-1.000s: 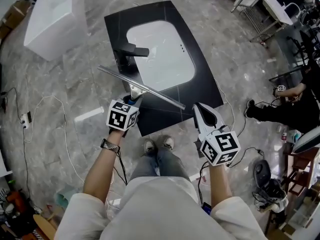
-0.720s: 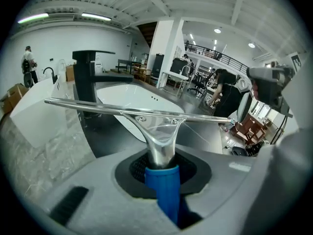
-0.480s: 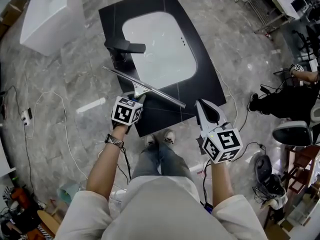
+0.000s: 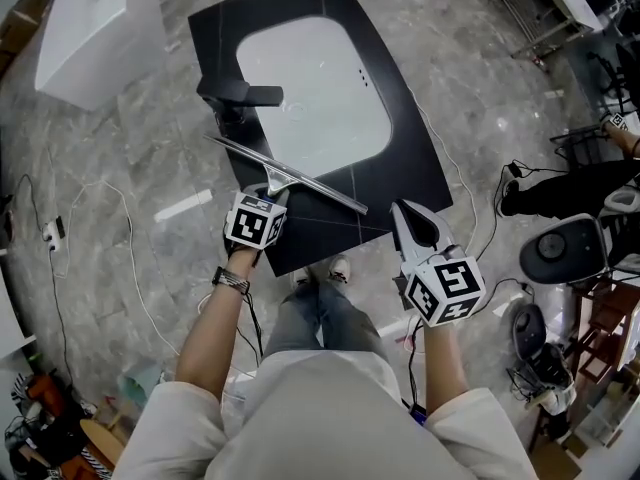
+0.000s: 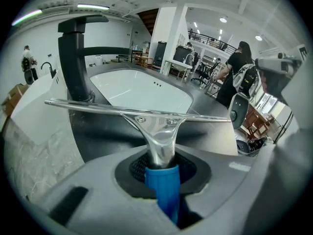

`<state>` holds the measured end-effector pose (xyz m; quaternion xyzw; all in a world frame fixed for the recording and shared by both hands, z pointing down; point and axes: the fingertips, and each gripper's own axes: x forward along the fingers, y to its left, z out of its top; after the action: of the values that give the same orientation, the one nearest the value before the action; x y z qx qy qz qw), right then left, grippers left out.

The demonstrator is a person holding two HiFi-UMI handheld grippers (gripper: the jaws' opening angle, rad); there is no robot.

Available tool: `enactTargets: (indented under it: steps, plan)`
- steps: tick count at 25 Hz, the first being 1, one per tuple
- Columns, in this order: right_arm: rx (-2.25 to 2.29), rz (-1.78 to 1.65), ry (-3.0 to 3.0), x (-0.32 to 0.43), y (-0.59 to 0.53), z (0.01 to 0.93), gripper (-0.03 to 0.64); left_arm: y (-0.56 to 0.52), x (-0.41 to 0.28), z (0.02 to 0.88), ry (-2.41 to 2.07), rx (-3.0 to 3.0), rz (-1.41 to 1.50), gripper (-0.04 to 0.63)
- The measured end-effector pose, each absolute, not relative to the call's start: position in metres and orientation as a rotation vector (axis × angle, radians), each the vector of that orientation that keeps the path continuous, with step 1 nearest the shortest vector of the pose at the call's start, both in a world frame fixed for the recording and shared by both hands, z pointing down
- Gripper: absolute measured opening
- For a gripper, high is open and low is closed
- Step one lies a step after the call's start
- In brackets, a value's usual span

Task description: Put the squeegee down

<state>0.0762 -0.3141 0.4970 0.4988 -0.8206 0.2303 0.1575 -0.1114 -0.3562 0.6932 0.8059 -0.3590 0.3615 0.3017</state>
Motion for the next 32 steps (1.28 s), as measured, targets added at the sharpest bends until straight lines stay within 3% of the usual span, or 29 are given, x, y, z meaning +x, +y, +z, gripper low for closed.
enactTargets:
  steps: [32]
  plan:
    - [1.367, 0.707, -2.354, 0.078, -0.292, 0.513, 0.008, -0.352, -0.102, 0.699, -1.068, 2.155, 1.048, 0.101]
